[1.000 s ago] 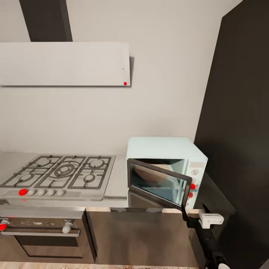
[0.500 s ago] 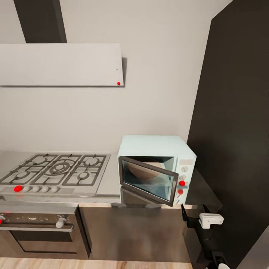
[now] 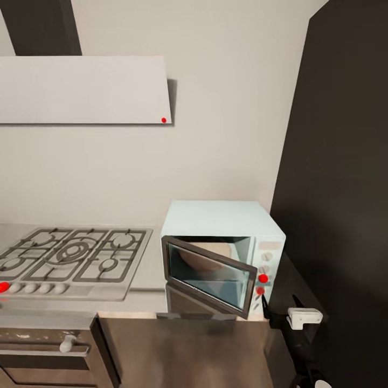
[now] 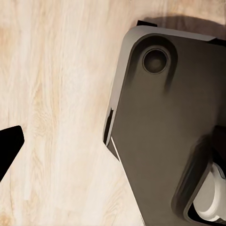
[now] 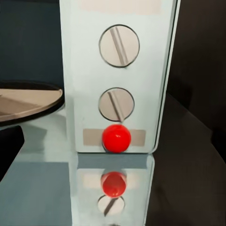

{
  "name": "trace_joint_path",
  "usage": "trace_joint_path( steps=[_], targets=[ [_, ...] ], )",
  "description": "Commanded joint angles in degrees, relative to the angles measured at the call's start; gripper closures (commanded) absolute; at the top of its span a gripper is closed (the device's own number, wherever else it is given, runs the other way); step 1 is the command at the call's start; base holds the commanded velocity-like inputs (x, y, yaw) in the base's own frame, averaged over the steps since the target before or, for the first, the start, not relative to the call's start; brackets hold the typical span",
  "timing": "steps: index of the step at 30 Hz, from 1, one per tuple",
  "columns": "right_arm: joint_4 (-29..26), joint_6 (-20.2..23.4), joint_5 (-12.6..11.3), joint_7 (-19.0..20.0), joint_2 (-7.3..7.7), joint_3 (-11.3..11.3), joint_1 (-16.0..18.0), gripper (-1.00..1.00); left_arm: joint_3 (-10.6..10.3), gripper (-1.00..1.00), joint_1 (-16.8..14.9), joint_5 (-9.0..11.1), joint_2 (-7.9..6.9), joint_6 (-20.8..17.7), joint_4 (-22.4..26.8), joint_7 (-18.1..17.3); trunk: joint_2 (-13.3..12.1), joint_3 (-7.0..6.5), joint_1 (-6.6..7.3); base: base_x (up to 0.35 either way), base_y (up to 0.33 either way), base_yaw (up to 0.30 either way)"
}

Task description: In the kitchen, take the popcorn bag from the countertop, put it into the microwave, and heat it until the popcorn is cooked so the cooked popcorn ends up inside the bag.

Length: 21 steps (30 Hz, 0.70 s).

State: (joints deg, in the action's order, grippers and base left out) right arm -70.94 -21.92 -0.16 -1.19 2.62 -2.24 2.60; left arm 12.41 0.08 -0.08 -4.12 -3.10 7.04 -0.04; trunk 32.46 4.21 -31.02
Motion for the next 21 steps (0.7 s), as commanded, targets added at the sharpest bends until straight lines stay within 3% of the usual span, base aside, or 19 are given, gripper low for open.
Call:
trace_joint_path(
  steps=[1,5,11,18,21],
  targets=[
    [0.0,-0.1,0.0,-0.1,0.02,0.0,0.0,-1.0,0.3,-1.0,0.0,0.0,0.04,-0.3,0.2,0.0,0.1,0.1,-0.03,0.077,-0.003,0.0],
    [0.0,-0.1,0.0,0.0,0.02,0.1,0.0,-1.0,0.3,-1.0,0.0,0.0,0.22,-0.3,0.2,0.0,0.1,0.1,-0.03,0.028,-0.001,0.0],
    [0.0,-0.1,0.0,2.1,0.02,0.1,0.0,-1.0,0.3,-1.0,0.0,0.0,0.08,-0.3,0.2,0.0,0.1,0.1,-0.03,0.231,0.0,0.0],
    [0.0,-0.1,0.0,2.6,0.02,0.1,0.0,-1.0,0.3,-1.0,0.0,0.0,0.07,-0.3,0.2,0.0,0.1,0.1,-0.03,0.021,0.0,0.0],
    [0.0,0.0,0.0,6.1,0.09,0.1,0.0,-1.0,0.3,-1.0,0.0,0.0,0.07,-0.3,0.2,0.0,0.1,0.1,-0.03,0.111,-0.096,0.0]
  ],
)
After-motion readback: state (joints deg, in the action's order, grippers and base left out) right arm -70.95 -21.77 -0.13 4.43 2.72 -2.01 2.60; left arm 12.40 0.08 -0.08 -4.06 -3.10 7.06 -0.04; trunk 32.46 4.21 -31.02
